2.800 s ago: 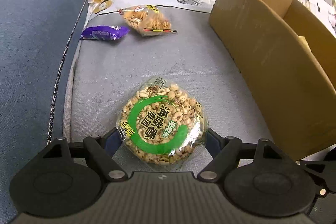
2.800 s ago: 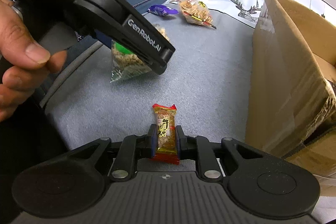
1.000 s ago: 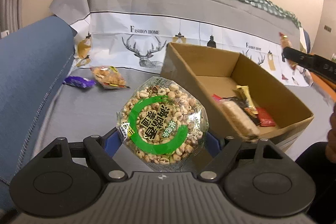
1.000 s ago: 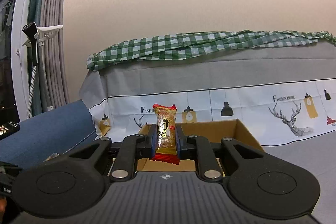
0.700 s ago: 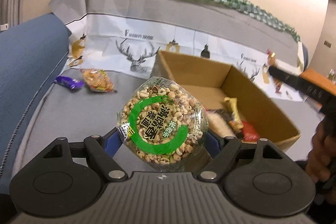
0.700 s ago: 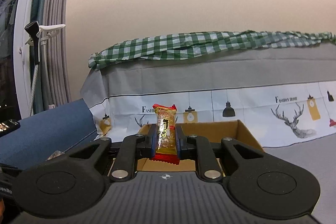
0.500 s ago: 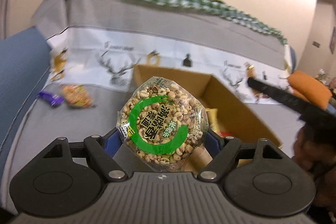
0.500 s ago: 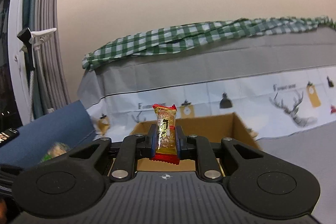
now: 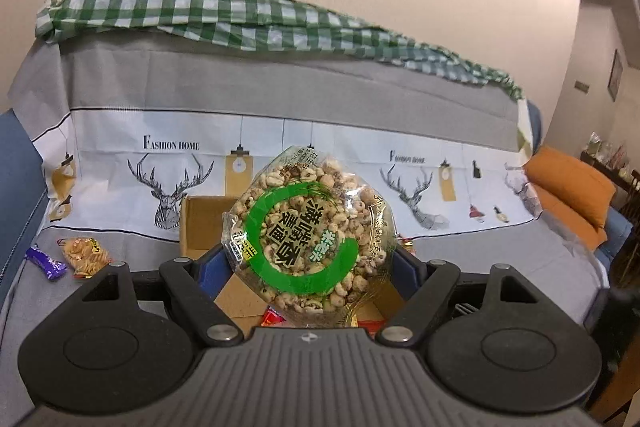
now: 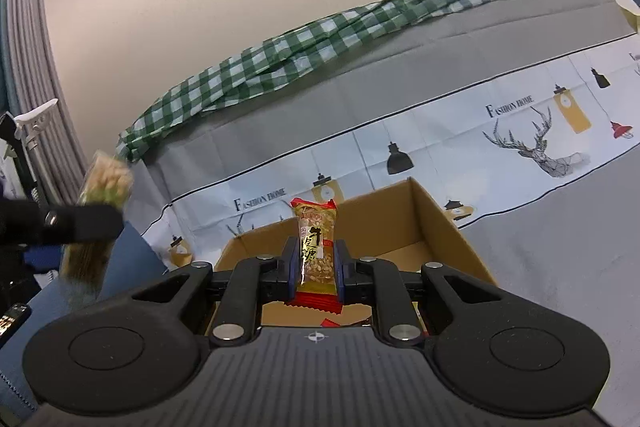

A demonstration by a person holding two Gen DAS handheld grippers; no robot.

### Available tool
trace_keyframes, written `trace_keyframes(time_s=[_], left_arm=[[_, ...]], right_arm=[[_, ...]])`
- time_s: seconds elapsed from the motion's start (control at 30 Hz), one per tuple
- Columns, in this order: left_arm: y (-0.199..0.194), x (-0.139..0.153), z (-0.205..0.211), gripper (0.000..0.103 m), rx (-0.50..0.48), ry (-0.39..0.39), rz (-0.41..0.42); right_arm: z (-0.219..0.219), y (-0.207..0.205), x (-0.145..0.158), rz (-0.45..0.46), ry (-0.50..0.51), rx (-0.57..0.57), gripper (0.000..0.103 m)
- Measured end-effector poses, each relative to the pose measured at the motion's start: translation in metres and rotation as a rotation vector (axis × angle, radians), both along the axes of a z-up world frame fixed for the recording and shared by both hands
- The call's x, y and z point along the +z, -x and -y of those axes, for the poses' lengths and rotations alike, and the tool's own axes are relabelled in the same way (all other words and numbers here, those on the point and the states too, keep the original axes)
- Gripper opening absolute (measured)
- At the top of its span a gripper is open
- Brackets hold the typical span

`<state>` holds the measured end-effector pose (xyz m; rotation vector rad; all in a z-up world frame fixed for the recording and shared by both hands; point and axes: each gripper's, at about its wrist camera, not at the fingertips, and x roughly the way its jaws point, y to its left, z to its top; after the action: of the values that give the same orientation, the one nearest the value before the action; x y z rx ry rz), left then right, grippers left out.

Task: Organize snacks
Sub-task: 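Lift and carry the peanut cake and sausage stick over the box with both grippers, then open both grippers to drop the peanut cake and sausage stick into the box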

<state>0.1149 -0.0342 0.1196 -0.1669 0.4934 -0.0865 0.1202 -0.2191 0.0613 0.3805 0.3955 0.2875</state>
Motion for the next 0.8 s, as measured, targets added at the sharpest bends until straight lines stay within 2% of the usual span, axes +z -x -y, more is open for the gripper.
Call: trace_keyframes(time_s=[0.23,0.43,0.63,0.7,0.77,0.8], left_arm=[[-0.031,-0.003,0.002,0.084,0.022,-0.012,-0.047],[-0.051,-0.007,-0.001,0.084,0.074,-0.006,-0.103],[-0.06,-0.004,-0.001,0.085,0.074,-0.003,-0.101],[-0.062,-0.002,-0.002,0.087,0.078,0.003,-0.093],[-0.062,-0.001,-0.003,0.101,0.066,0.021,-0.09],[-0.062,-0.001,-0.005,0.102,0.058,0.031,-0.089]], right_arm=[[-0.01,0.007,0.003,0.063,0.042,-0.006,0.018],[-0.006,0.005,0.002,0.056,0.034,-0.01,0.018],[-0.008,0.004,0.001,0.049,0.047,0.004,0.018],[-0.011,0.001,0.001,0.044,0.052,0.01,0.018],[-0.012,-0.002,0.0,0.03,0.049,0.024,0.019],[-0.013,-0.003,0.0,0.025,0.051,0.025,0.02]])
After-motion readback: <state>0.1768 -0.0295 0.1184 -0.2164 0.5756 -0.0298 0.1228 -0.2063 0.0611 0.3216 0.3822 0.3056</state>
